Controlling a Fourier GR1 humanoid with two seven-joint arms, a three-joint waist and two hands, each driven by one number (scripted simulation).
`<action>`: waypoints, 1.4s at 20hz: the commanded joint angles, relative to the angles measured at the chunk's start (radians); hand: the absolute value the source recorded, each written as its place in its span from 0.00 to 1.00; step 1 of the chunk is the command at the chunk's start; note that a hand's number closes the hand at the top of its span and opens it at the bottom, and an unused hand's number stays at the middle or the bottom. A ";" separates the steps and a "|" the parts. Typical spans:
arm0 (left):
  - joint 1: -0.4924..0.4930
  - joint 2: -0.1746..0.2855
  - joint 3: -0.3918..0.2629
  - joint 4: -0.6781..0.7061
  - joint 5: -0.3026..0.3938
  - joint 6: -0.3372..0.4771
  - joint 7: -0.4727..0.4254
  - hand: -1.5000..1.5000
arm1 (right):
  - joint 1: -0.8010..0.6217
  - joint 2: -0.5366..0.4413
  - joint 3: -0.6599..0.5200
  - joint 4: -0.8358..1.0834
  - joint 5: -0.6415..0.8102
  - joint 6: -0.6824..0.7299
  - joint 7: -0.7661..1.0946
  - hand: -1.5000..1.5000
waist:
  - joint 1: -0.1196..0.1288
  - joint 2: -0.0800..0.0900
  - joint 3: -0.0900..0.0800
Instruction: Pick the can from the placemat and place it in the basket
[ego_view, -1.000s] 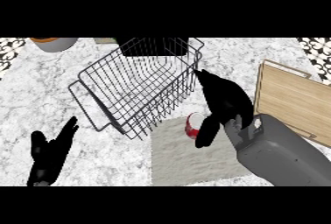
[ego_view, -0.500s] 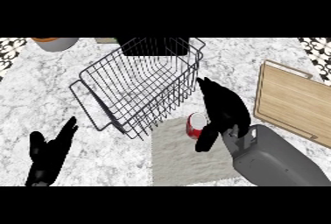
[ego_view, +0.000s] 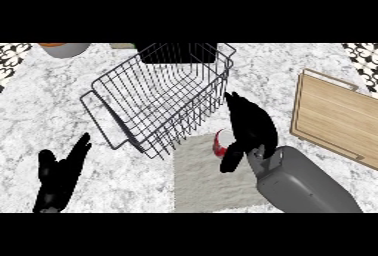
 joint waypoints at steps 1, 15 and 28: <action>0.043 -0.017 -0.024 0.062 0.003 -0.034 0.012 0.50 | 0.001 0.057 0.019 0.072 0.030 0.035 0.099 0.00 | 0.005 0.008 -0.011; 0.083 -0.039 0.006 0.056 -0.013 -0.043 -0.013 0.50 | 0.068 0.091 -0.032 0.185 0.087 0.026 -0.021 0.00 | 0.006 0.008 -0.011; 0.023 -0.079 0.007 0.051 -0.054 -0.015 0.062 0.50 | 0.131 0.102 0.035 0.184 0.239 0.041 -0.123 1.00 | -0.005 0.006 -0.011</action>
